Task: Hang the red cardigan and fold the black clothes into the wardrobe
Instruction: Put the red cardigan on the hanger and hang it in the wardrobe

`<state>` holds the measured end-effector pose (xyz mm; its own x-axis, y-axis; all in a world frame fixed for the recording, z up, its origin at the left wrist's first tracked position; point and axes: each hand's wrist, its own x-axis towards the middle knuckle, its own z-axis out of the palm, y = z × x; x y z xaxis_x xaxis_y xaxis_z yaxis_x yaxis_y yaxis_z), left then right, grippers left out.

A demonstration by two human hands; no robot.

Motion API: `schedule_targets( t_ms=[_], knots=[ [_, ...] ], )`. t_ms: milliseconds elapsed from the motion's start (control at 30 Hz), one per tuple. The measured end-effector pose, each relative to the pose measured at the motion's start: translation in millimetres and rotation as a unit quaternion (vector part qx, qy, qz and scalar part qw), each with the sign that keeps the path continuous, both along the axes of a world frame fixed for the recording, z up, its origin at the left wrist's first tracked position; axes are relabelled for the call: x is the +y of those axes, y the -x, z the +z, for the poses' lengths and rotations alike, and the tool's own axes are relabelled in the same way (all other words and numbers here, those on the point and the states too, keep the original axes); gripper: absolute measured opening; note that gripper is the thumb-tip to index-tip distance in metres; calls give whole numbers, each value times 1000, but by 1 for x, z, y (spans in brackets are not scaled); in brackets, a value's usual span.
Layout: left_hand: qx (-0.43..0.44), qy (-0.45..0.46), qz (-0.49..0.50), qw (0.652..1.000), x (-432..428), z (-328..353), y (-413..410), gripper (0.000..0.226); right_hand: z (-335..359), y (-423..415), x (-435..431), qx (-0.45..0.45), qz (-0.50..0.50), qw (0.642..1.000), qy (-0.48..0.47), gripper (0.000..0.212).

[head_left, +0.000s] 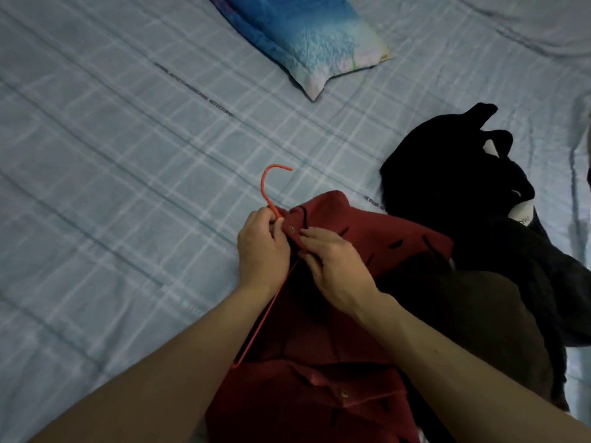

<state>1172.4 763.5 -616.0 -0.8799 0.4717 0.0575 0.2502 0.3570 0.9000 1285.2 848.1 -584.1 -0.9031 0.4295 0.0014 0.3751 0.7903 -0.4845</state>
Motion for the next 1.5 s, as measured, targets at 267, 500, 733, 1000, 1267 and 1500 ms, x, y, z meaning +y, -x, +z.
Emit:
schedule_targets(
  t_ms=[267, 500, 733, 1000, 1267, 1500],
  knots=[
    [55, 96, -104, 989, -46, -8, 20, 6, -20, 13, -9, -121, -8, 989, 80, 48],
    [69, 135, -178, 972, -116, -12, 24, 16, -24, 13, -19, -204, 22, 977, 49, 72],
    [77, 194, -305, 929, -196, -19, 1, 25, -16, -11, -68, -141, -8, 990, 11, 51],
    [42, 236, -310, 920, -181, -32, -2, 38, -1, -54, -139, -345, 22, 938, 21, 42],
    [95, 168, -299, 935, -170, -27, -17, 27, -10, -66, -158, -254, -30, 965, -62, 20],
    [94, 173, -298, 934, -157, -21, -21, 19, 30, -86, -161, -90, 81, 992, 19, 15]
  ],
)
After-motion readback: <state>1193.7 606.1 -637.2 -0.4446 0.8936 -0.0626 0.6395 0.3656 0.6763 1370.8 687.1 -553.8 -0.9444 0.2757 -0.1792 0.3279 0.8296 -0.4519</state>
